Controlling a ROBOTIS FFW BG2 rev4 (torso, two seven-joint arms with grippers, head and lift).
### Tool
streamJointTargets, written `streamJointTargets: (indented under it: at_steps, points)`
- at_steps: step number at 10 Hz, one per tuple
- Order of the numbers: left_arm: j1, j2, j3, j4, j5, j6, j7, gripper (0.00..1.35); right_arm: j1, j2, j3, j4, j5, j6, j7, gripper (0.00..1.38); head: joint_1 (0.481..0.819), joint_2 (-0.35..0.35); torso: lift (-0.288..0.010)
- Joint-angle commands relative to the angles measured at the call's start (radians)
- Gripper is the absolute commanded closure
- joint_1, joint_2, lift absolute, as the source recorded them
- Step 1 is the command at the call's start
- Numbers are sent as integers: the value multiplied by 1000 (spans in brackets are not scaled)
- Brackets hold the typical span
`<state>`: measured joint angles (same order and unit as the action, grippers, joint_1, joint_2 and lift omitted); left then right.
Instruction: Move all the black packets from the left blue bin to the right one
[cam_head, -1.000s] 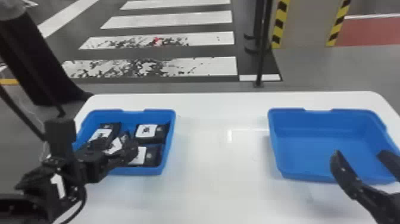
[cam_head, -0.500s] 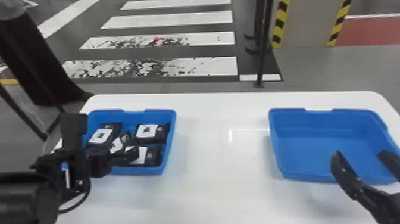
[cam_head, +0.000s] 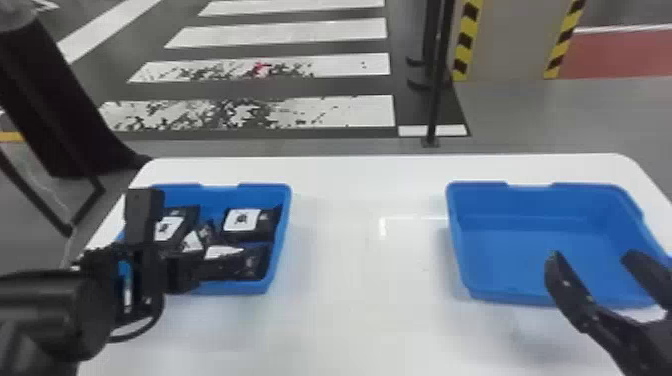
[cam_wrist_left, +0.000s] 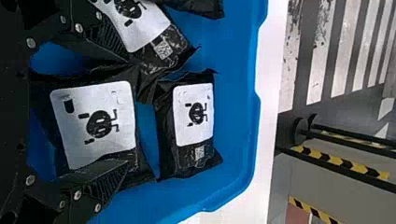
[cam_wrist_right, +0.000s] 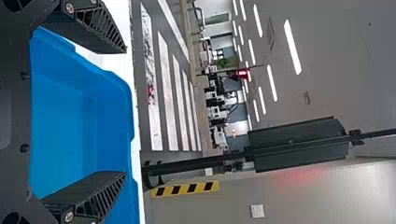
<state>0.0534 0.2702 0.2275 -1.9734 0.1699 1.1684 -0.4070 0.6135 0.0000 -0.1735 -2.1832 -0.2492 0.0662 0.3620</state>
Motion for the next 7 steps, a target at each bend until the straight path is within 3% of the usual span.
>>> streamJointTargets:
  at_steps: [1,3,4,7]
  points:
    - [-9,3,-10,6,-18,17,-9,730,0,1,2,0,0,0,0,96,695,111,-185]
    - [-4,6,-2,-1,-60,-8,-32,1222,0,1,2,0,0,0,0,96,695,110,-185]
    - [-4,10,8,-4,-72,-35,-55,1205,0,1,4,3,0,0,0,96,695,117,-185]
    - [42,24,44,-143,-72,22,-82,1205,0,1,6,0,0,0,0,96,695,131,-185]
